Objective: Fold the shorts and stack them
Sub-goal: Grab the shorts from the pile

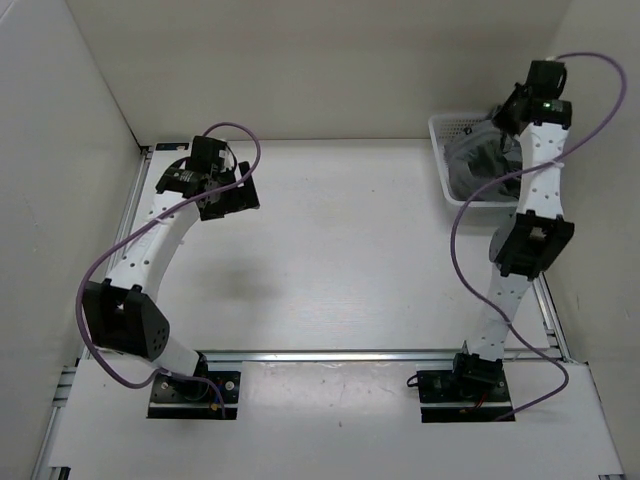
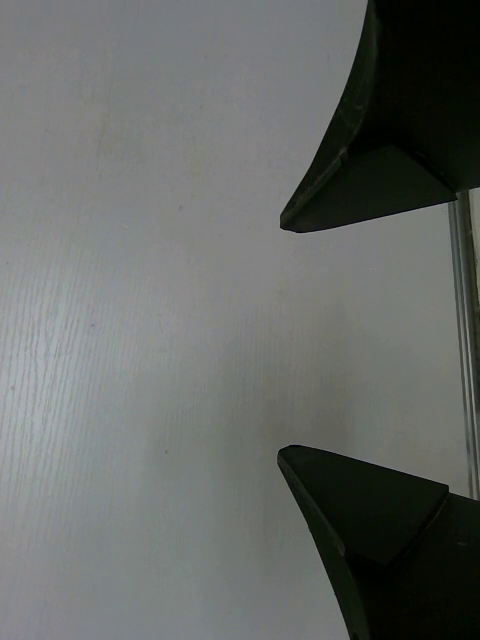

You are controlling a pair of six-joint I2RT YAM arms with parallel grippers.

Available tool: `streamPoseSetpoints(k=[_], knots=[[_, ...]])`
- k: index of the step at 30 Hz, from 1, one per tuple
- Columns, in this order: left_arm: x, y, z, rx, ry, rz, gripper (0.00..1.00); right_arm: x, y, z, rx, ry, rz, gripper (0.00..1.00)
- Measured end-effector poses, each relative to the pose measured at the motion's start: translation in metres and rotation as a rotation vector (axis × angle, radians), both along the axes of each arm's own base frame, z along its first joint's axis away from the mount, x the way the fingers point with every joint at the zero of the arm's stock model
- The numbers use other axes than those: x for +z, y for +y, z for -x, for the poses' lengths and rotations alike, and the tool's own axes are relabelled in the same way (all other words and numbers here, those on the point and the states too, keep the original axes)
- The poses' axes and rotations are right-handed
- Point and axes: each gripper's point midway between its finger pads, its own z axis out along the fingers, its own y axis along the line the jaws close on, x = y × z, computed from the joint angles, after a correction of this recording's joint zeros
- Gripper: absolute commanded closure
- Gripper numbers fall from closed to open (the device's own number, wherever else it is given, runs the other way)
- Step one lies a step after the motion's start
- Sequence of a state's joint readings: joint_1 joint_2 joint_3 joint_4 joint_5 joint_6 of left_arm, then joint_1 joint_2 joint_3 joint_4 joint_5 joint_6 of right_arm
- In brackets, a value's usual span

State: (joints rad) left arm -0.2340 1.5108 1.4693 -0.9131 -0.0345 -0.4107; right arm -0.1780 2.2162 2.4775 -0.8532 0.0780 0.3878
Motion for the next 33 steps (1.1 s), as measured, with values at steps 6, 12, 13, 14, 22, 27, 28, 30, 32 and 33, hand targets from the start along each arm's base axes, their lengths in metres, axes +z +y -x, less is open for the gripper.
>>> streamPoseSetpoints(k=[6, 12, 13, 14, 22, 27, 28, 30, 32, 33], knots=[[0.029, 0.0, 0.015, 0.022, -0.05, 0.041, 0.0, 0.239, 0.096, 0.096, 0.253, -0.521, 0.033, 1.0], [0.089, 0.018, 0.019, 0.081, -0.175, 0.039, 0.0, 0.322, 0.215, 0.2, 0.592, -0.747, 0.017, 1.0], [0.096, 0.022, 0.02, 0.091, -0.192, 0.04, 0.0, 0.316, 0.222, 0.205, 0.609, -0.733, 0.02, 0.95], [0.101, 0.025, 0.022, 0.099, -0.202, 0.04, 0.0, 0.302, 0.225, 0.205, 0.611, -0.693, 0.026, 0.91], [0.083, 0.032, 0.04, 0.108, -0.155, 0.027, 0.0, 0.093, 0.133, 0.119, 0.336, -0.129, 0.013, 0.0], [0.056, 0.032, 0.042, 0.108, -0.076, 0.008, 0.0, -0.044, 0.089, 0.079, 0.238, 0.2, -0.044, 0.0], [0.053, 0.032, 0.041, 0.109, -0.066, 0.005, 0.0, -0.062, 0.083, 0.075, 0.223, 0.242, -0.052, 0.0], [0.047, 0.031, 0.039, 0.109, -0.05, 0.001, 0.0, -0.088, 0.075, 0.066, 0.201, 0.3, -0.065, 0.0], [0.042, 0.031, 0.037, 0.109, -0.033, -0.003, 0.0, -0.103, 0.067, 0.052, 0.18, 0.315, -0.074, 0.0], [0.039, 0.031, 0.036, 0.109, -0.024, -0.006, 0.0, -0.105, 0.064, 0.045, 0.174, 0.311, -0.077, 0.0]])
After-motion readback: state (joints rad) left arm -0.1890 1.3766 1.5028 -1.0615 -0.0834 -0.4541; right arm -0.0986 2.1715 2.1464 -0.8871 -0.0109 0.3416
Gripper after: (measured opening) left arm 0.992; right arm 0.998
